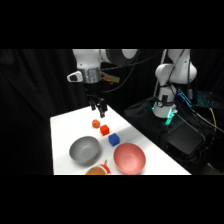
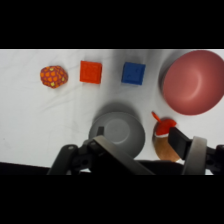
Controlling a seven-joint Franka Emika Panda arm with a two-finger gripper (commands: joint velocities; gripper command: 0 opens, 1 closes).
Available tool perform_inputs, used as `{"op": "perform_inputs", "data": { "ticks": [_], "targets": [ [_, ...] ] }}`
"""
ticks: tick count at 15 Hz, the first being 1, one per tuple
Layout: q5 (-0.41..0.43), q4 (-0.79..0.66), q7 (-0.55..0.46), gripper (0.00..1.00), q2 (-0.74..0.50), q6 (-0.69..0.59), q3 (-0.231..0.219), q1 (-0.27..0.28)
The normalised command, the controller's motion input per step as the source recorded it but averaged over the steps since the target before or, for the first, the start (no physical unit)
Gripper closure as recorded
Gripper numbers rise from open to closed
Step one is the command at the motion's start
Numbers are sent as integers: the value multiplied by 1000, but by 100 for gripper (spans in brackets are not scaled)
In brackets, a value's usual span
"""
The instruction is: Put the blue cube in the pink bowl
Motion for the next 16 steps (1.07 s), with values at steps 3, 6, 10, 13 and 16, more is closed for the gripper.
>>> {"op": "perform_inputs", "data": {
  "ticks": [3, 6, 10, 13, 16],
  "targets": [
    [-4, -21, 43, 0, -21, 15, 21, -3],
    [-13, -193, 125, 0, -136, 146, 28, 21],
    [24, -357, 136, 0, -234, 252, 29, 29],
    [48, -418, 145, 0, -255, 307, 37, 46],
    [-22, -373, 144, 0, -214, 344, 26, 54]
  ]
}}
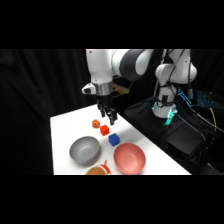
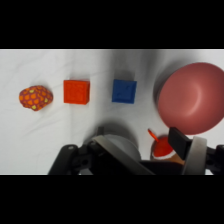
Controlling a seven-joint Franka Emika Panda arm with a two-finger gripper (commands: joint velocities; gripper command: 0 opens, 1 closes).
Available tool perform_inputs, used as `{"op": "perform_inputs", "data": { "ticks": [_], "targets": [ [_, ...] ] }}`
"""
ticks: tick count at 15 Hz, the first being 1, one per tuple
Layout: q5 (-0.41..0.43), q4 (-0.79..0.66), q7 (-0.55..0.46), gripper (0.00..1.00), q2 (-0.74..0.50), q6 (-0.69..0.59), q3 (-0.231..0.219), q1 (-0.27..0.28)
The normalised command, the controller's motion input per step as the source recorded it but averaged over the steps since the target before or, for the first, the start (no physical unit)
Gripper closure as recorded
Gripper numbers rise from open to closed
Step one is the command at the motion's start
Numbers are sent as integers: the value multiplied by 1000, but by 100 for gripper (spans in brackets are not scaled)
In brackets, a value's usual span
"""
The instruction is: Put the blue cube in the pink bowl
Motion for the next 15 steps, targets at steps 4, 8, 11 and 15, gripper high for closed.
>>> {"op": "perform_inputs", "data": {
  "ticks": [4, 8, 11, 15],
  "targets": [
    [-100, -357, 126, 0, -186, 460, 6, 38],
    [-100, -301, 111, 0, -151, 369, -1, 32],
    [-37, -233, 64, 0, -77, 354, 10, 27],
    [-46, -133, 77, 0, 36, 342, -11, 18]
  ]
}}
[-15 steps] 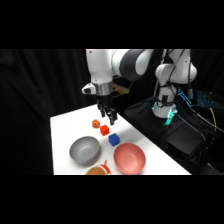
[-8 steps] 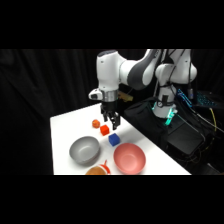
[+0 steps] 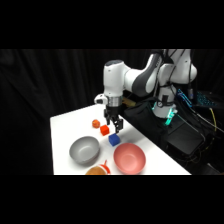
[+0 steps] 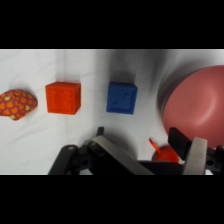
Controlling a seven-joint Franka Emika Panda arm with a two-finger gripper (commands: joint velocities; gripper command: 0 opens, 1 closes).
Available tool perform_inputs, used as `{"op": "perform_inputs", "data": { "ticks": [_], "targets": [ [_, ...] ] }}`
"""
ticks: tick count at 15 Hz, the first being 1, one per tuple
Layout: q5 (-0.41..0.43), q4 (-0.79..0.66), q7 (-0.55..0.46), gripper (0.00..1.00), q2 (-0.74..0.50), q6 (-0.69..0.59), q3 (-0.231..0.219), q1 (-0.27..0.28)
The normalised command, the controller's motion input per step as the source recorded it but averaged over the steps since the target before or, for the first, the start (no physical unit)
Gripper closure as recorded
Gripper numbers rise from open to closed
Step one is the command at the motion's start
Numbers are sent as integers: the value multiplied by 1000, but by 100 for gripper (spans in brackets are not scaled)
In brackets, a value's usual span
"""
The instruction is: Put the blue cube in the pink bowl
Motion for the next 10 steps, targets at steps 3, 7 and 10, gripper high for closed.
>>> {"op": "perform_inputs", "data": {
  "ticks": [3, 7, 10],
  "targets": [
    [-59, -78, 103, 0, 73, 299, -29, 21],
    [-9, -66, 67, 0, 77, 284, -24, 15],
    [12, -61, 63, 0, 102, 291, -37, 4]
  ]
}}
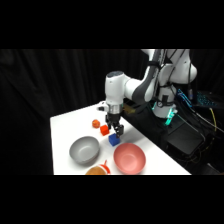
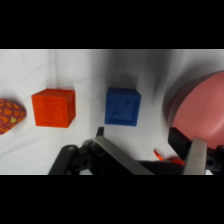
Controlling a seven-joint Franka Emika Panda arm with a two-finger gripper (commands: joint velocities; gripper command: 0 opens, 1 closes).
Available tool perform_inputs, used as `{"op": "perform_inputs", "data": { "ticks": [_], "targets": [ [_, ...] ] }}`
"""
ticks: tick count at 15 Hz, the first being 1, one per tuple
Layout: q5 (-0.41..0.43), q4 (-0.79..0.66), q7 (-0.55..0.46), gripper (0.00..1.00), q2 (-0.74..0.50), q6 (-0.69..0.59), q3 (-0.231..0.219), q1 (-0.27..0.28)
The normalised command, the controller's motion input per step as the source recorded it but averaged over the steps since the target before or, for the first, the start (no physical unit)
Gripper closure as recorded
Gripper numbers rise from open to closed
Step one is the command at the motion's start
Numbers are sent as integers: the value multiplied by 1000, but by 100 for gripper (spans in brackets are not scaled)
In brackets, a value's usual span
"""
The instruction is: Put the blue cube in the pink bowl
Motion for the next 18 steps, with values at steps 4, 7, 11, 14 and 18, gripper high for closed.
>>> {"op": "perform_inputs", "data": {
  "ticks": [4, 7, 11, 14, 18],
  "targets": [
    [56, -40, 24, 0, 116, 274, -17, -17],
    [117, -11, -12, 0, 140, 255, 18, -43],
    [123, 9, -24, 0, 143, 253, 28, -61],
    [108, 33, -36, 0, 114, 222, 37, -65],
    [99, 57, -54, 25, 96, 203, 46, -73]
  ]
}}
